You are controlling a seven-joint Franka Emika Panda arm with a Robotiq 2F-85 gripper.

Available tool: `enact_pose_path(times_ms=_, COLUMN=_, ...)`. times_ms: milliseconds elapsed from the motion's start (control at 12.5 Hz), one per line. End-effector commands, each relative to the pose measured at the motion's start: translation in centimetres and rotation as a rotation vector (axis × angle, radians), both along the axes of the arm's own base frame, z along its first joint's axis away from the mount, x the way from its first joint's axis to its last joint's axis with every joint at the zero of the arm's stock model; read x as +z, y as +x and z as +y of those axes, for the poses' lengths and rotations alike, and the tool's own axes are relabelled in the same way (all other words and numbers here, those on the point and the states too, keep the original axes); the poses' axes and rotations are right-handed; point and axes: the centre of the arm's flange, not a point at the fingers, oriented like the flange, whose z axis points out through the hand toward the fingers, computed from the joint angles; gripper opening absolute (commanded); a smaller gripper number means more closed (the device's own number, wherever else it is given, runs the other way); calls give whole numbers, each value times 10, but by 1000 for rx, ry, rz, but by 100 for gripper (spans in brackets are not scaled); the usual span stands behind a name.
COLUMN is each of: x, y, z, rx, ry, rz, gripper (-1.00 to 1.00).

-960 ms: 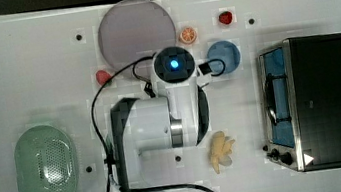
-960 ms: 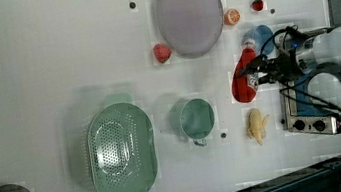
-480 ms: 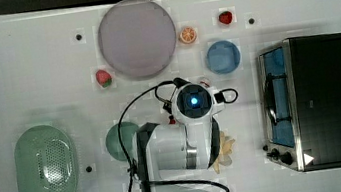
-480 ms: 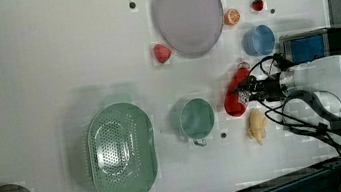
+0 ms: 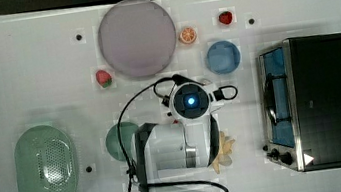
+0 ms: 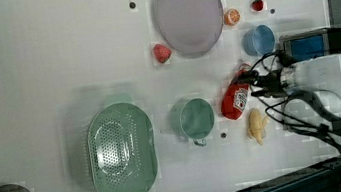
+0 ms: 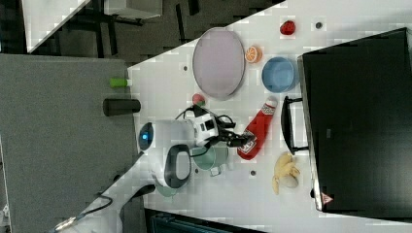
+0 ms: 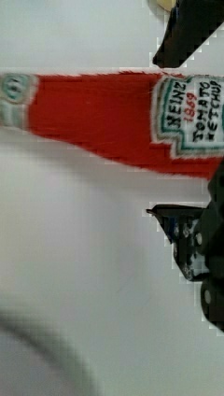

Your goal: Pick Ketchup from oven and place it on table.

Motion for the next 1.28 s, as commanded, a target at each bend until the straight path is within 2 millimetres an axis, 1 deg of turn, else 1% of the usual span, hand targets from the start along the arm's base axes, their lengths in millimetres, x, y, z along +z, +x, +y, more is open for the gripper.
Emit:
enact_pose_path(times_ms=80, x=113, y=38, z=-13, rx=-211, ry=34, rz=-136, gripper=100)
enact_pose_path(times_ms=240, x=189, y=48, z=-13, rx=-247, ry=57, rz=-128, gripper=100)
enact_pose_path(times_ms=400, x=267, y=55, z=-18, rx=-294, ry=72, rz=-142, gripper=100)
enact_pose_path(times_ms=480, x=303, y=57, z=-21, rx=-314, ry=71, rz=-143, gripper=100)
enact_pose_path(times_ms=560, x=329, y=54, z=-24, rx=-317, ry=51, rz=-101, gripper=100)
enact_pose_path(times_ms=720, x=375, y=48, z=-30, rx=-334, ry=6, rz=-51, gripper=100)
enact_pose_path(times_ms=800, x=393, y=45, z=-32, rx=-344, ry=1, rz=-37, gripper=100)
enact_pose_path(times_ms=880, x=406, y=39, z=-33, rx=-348, ry=0, rz=-14, gripper=100)
enact_pose_path(times_ms=1040, x=431, y=39, z=-34, rx=-350, ry=3, rz=-54, gripper=100)
enact_pose_path(times_ms=1120, x=437, y=39, z=-33, rx=-348, ry=4, rz=-68, gripper=100)
enact_pose_path(times_ms=1280, x=440, y=39, z=-32, rx=-347, ry=5, rz=-73, gripper=100)
